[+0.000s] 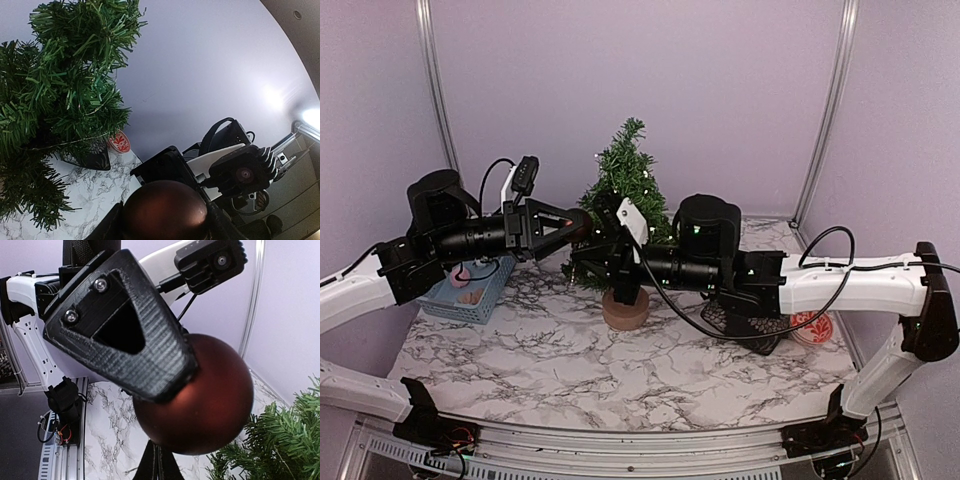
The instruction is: Decorate the small christmas tree
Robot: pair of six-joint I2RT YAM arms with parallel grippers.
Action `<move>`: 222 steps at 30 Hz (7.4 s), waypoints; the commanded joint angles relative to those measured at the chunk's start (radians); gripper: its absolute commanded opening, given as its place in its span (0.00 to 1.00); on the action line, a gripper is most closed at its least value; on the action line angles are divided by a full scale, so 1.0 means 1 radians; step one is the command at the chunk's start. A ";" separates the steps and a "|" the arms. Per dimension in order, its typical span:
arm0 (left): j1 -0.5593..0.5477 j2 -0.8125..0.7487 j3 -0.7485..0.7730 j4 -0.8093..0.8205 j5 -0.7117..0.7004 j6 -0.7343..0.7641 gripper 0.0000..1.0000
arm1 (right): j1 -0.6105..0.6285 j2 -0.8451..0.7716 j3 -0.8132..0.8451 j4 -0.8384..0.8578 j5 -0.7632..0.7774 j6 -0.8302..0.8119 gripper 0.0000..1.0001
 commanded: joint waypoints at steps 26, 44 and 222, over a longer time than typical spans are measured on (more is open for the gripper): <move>0.005 -0.012 -0.153 -0.026 -0.287 0.055 0.39 | 0.000 -0.004 0.001 -0.228 0.296 0.137 0.00; -0.022 0.017 -0.183 0.008 -0.335 0.075 0.40 | 0.066 -0.013 -0.025 -0.315 0.498 0.200 0.00; -0.070 0.036 -0.211 0.161 -0.253 0.161 0.37 | 0.043 -0.035 -0.020 -0.217 0.267 0.092 0.01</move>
